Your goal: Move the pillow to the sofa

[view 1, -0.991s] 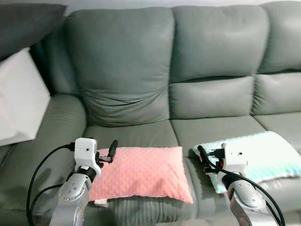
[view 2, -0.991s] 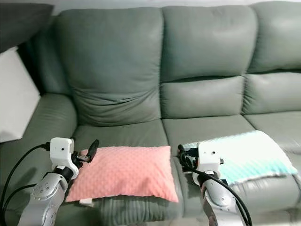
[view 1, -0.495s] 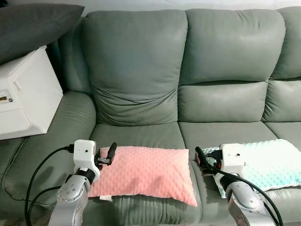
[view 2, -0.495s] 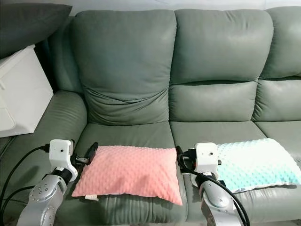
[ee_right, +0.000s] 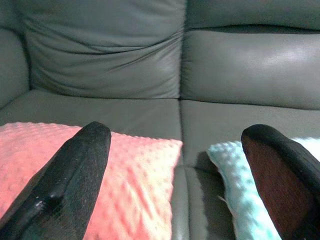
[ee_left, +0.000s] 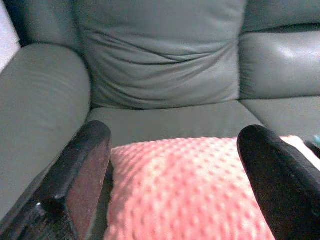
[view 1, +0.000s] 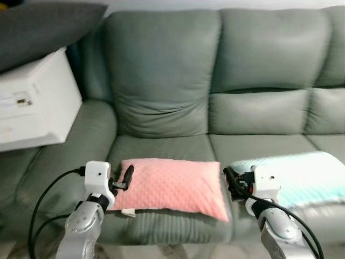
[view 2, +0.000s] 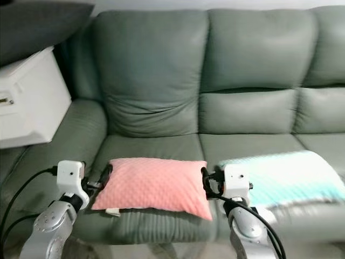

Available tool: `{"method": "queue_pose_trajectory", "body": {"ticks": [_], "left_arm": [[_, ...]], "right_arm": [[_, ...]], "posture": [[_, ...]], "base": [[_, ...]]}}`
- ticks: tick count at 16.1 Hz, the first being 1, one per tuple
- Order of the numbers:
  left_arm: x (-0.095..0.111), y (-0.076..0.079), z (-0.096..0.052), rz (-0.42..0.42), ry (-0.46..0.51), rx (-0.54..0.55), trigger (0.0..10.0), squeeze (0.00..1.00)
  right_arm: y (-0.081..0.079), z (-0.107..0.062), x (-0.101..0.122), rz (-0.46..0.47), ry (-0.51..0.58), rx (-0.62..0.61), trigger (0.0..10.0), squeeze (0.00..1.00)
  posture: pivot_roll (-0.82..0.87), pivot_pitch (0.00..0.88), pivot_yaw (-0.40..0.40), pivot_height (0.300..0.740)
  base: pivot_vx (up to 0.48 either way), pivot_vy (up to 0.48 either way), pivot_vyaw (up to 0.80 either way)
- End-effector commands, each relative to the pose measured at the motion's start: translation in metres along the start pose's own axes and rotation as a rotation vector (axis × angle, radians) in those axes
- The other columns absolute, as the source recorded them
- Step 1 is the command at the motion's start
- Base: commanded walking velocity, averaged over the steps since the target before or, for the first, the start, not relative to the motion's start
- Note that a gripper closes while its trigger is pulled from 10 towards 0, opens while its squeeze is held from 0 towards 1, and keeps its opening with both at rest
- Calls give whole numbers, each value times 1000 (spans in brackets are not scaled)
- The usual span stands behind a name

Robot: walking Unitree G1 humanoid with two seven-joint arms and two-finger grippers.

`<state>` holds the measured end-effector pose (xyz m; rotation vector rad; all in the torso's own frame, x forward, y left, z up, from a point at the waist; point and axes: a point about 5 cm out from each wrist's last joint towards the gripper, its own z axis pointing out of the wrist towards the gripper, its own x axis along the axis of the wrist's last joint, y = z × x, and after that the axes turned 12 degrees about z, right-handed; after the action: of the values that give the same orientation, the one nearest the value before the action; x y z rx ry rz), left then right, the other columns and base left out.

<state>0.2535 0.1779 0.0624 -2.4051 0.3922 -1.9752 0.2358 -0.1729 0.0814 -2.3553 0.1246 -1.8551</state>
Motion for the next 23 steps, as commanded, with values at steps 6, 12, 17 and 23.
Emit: {"method": "queue_pose_trajectory", "body": {"ticks": [6,12,17,23], "left_arm": [[-1,3,-1,-3,-8,-5,10000,0],[-2,4,0,-1,-13,-10,10000,0],[-1,5,0,-1,-6,-16,10000,0],[2,7,2,19,26,-46,10000,0]], "right_arm": [[-1,0,8,-13,16,9,10000,0],[-1,0,10,-20,15,7,10000,0],[-1,0,11,-24,15,7,10000,0],[-1,1,12,-28,7,4,10000,0]], "posture": [[-57,0,44,740],[-63,0,43,740],[-65,0,43,740],[-69,0,39,740]], "base": [[-298,0,0],[-299,0,0],[-234,0,0],[0,0,-108]]}}
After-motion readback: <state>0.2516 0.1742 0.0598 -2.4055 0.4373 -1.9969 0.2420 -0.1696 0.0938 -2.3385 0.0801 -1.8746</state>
